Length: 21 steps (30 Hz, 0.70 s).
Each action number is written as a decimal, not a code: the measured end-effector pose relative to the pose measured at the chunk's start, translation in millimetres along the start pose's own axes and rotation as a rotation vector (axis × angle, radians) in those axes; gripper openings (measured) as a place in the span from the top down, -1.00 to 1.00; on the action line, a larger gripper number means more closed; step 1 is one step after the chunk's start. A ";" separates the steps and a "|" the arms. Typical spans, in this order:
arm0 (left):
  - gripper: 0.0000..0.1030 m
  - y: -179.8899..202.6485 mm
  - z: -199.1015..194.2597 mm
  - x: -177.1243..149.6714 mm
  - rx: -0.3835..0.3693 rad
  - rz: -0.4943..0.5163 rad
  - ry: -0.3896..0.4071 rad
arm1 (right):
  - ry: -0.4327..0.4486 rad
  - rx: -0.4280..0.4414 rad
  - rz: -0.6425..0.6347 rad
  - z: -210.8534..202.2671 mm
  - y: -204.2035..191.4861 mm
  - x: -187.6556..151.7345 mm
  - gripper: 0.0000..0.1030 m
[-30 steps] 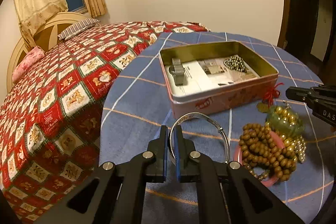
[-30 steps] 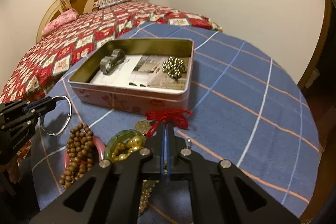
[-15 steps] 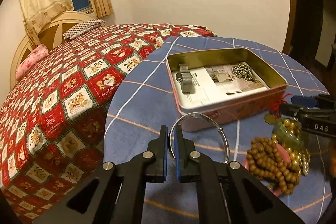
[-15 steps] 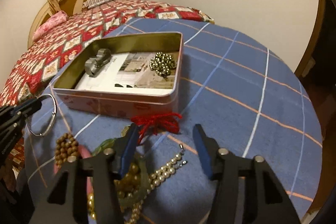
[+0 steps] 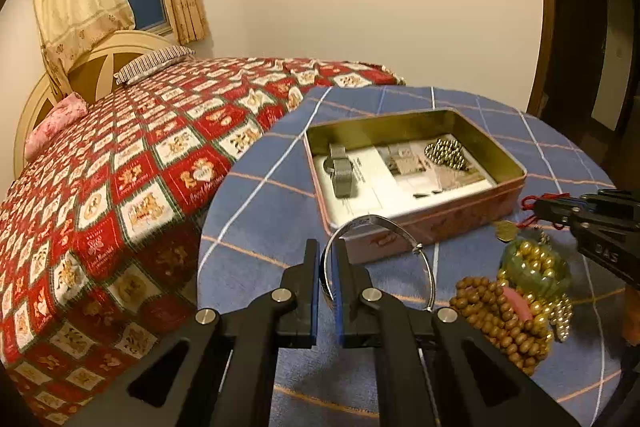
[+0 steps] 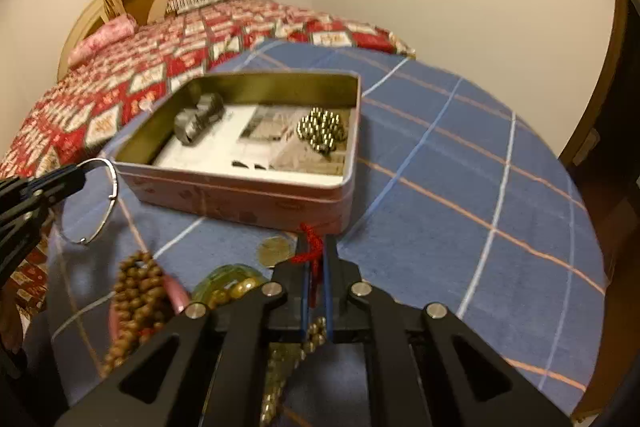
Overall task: Organize jewelry
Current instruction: 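Lower the bangle and red string into the tin and open both grippers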
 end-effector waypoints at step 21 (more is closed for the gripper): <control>0.91 -1.8 5.9 91.5 0.050 0.087 0.088 | 0.185 -0.018 -0.057 -30.1 -13.4 96.8 0.86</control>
Point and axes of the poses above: each gripper's, at about its wrist camera, not at the fingertips, and z roughly the way its jaws point, y to its right, x to its top, the point moved 5 cm from there along z, roughly the way its jaws point, and after that the axes turned 12 degrees about -x, right-handed, at the moved point
